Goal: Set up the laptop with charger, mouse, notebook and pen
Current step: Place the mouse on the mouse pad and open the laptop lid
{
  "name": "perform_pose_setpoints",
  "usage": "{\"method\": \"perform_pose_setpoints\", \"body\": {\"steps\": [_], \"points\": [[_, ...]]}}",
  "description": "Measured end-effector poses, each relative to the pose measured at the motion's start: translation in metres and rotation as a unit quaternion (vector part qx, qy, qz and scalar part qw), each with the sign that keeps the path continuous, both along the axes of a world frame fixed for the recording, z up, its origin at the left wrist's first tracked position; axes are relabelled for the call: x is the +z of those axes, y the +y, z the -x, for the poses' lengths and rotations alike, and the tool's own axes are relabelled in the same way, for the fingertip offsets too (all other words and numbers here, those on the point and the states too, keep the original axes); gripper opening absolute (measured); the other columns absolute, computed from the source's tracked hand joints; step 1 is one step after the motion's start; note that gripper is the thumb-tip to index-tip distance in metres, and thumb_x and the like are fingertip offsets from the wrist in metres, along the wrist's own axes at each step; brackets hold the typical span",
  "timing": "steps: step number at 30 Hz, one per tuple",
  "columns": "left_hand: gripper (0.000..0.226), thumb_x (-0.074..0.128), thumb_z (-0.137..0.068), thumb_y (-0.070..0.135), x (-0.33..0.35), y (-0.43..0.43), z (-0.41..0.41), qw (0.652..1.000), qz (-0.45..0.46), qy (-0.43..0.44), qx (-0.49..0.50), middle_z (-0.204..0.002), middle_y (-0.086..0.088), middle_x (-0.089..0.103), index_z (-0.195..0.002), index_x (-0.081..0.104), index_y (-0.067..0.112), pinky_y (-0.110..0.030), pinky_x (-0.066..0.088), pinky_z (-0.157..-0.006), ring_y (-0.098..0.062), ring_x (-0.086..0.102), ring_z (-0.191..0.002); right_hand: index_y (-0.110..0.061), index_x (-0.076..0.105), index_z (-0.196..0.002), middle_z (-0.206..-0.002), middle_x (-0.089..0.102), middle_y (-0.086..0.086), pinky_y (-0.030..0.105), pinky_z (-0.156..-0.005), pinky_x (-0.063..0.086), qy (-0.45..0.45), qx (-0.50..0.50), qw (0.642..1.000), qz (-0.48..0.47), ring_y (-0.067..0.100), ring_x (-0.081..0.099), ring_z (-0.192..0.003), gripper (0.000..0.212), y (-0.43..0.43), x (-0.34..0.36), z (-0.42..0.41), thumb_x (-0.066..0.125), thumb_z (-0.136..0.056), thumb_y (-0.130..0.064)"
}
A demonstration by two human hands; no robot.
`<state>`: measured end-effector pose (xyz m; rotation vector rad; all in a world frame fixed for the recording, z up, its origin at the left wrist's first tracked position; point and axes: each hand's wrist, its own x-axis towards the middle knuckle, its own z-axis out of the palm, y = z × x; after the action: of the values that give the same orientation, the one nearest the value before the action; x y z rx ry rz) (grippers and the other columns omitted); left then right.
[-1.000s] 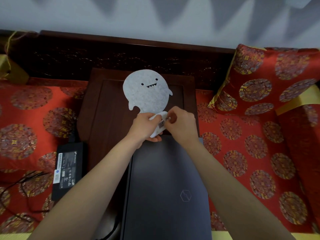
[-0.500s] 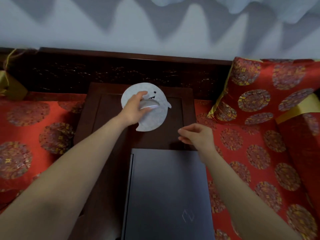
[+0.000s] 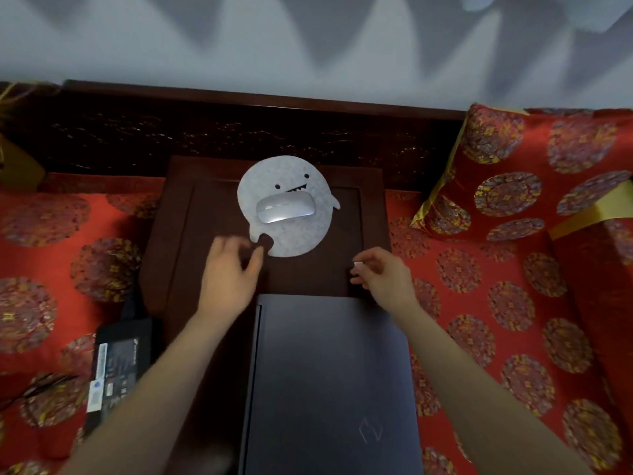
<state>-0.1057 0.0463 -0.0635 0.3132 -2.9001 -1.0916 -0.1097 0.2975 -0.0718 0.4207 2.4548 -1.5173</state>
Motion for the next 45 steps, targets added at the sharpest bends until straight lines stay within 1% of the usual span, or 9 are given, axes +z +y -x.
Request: {"method": "perform_pose_setpoints", "body": {"steps": [6, 12, 14, 17, 20, 25, 33, 39, 45], "points": [[0.052, 0.044, -0.092, 0.047, 0.001, 0.02, -0.08, 0.987, 0.098, -0.126, -0.028, -0.114, -0.014, 0.052, -0.113, 0.065, 0.005, -0.043, 0.046, -0.088, -0.033, 0.047, -0.105, -0.026, 0.058, -0.082, -0.068, 0.068, -0.008, 0.035, -0.068, 0.056, 0.031, 0.088, 0.992, -0.087, 0.006, 0.068, -0.056, 0.017, -0.013, -0.013, -0.011, 0.054, -0.091, -0.012], [0.065, 0.06, -0.073, 0.043, 0.007, 0.033, -0.062, 0.942, -0.136, -0.286, 0.107, -0.124, -0.016, 0.049, -0.119, 0.053, -0.002, -0.04, 0.041, -0.096, -0.032, 0.047, -0.116, -0.023, 0.06, -0.085, -0.07, 0.069, -0.008, 0.032, -0.067, 0.055, 0.042, 0.086, 0.991, -0.098, 0.006, 0.068, -0.056, 0.011, -0.013, -0.011, -0.012, 0.055, -0.091, -0.014], [0.074, 0.059, -0.053, 0.051, 0.005, 0.024, -0.051, 0.925, -0.181, -0.318, 0.103, -0.112, -0.017, 0.063, -0.105, 0.061, -0.002, -0.04, 0.053, -0.085, -0.03, 0.061, -0.101, -0.02, 0.06, -0.086, -0.071, 0.069, -0.005, 0.032, -0.066, 0.055, 0.041, 0.08, 0.993, -0.082, 0.008, 0.068, -0.055, 0.011, -0.012, -0.009, -0.011, 0.056, -0.091, -0.012], [0.041, 0.077, -0.061, 0.033, 0.01, 0.012, -0.043, 0.905, -0.252, -0.336, 0.072, -0.095, -0.01, 0.072, -0.089, 0.068, 0.004, -0.023, 0.049, -0.058, -0.018, 0.067, -0.078, -0.021, 0.061, -0.084, -0.071, 0.069, -0.002, 0.032, -0.065, 0.056, 0.036, 0.069, 0.996, -0.053, 0.01, 0.067, -0.053, 0.014, -0.01, -0.006, -0.009, 0.057, -0.091, -0.009], [0.057, 0.09, -0.054, 0.028, 0.014, 0.002, -0.038, 0.872, -0.306, -0.379, 0.041, -0.099, -0.008, 0.074, -0.103, 0.069, 0.007, -0.024, 0.05, -0.065, -0.019, 0.07, -0.089, -0.019, 0.062, -0.092, -0.071, 0.068, -0.005, 0.025, -0.064, 0.054, 0.03, 0.077, 0.995, -0.058, 0.005, 0.066, -0.051, 0.015, -0.01, 0.0, -0.01, 0.056, -0.091, -0.006], [0.051, 0.088, -0.056, 0.008, 0.026, 0.008, -0.052, 0.846, -0.407, -0.34, 0.058, -0.096, -0.009, 0.074, -0.102, 0.065, 0.01, -0.033, 0.056, -0.075, -0.022, 0.071, -0.088, -0.017, 0.068, -0.094, -0.078, 0.072, 0.001, 0.016, -0.057, 0.05, 0.029, 0.052, 0.997, -0.051, 0.0, 0.062, -0.05, 0.012, -0.01, 0.02, -0.005, 0.059, -0.09, -0.009], [0.042, 0.085, -0.054, 0.0, 0.061, 0.002, -0.082, 0.83, -0.504, -0.24, 0.026, -0.072, -0.007, 0.067, -0.084, 0.057, 0.009, -0.023, 0.053, -0.054, -0.014, 0.066, -0.062, -0.002, 0.067, -0.085, -0.084, 0.07, 0.012, 0.017, -0.066, 0.055, -0.07, -0.037, 0.962, 0.261, 0.01, 0.066, -0.069, 0.007, 0.012, 0.08, -0.006, 0.061, -0.085, 0.002], [0.043, 0.084, -0.051, 0.007, 0.09, -0.002, -0.102, 0.824, -0.54, -0.173, 0.001, -0.067, -0.005, 0.066, -0.083, 0.056, 0.006, -0.021, 0.051, -0.051, -0.013, 0.063, -0.059, -0.004, 0.057, -0.113, -0.107, 0.072, 0.015, 0.017, -0.067, 0.055, -0.091, 0.031, 0.945, 0.312, 0.012, 0.067, -0.074, 0.032, 0.036, 0.115, -0.005, 0.058, -0.083, 0.008], [0.056, 0.094, -0.036, 0.026, 0.097, -0.001, -0.103, 0.827, -0.534, -0.175, 0.004, -0.067, -0.004, 0.067, -0.077, 0.058, 0.011, -0.022, 0.052, -0.05, -0.014, 0.065, -0.06, -0.006, 0.052, -0.119, -0.116, 0.069, 0.012, 0.027, -0.082, 0.055, -0.094, 0.114, 0.965, 0.218, 0.015, 0.067, -0.079, 0.043, 0.04, 0.128, -0.006, 0.061, -0.08, 0.012]]}}
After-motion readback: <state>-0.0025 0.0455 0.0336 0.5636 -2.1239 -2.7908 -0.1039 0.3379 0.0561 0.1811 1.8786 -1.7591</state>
